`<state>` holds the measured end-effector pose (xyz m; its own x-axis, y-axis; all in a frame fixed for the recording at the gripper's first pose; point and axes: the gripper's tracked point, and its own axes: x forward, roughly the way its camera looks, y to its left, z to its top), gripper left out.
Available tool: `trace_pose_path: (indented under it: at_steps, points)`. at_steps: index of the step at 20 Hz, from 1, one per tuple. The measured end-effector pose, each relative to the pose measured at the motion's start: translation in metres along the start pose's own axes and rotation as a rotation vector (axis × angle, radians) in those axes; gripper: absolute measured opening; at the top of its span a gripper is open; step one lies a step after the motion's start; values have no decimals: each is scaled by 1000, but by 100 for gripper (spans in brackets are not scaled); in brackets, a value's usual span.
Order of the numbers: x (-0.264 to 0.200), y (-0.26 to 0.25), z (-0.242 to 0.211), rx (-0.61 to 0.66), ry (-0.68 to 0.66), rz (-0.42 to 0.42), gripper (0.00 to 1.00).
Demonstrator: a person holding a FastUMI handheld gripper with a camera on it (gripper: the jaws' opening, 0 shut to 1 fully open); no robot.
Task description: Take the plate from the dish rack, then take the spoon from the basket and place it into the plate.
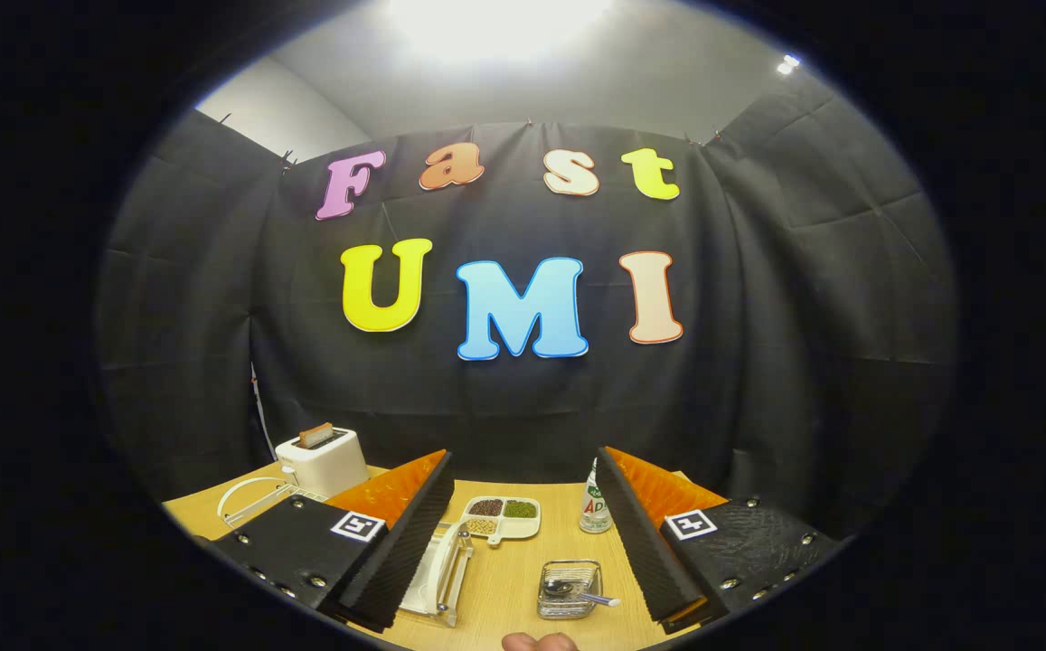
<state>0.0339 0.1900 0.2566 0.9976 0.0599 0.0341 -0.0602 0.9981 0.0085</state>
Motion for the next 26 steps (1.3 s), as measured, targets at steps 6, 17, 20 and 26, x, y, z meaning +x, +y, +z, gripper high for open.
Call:
trace_pose_path:
  at_steps: [6, 17, 20, 26]
  points:
    - [19, 52, -7, 34, 102, 22, 97]
    - [73, 121, -60, 59, 342, 45, 97]
    - [83, 129, -79, 42, 419, 39, 97]
    - [106, 143, -124, 23, 589, 34, 97]
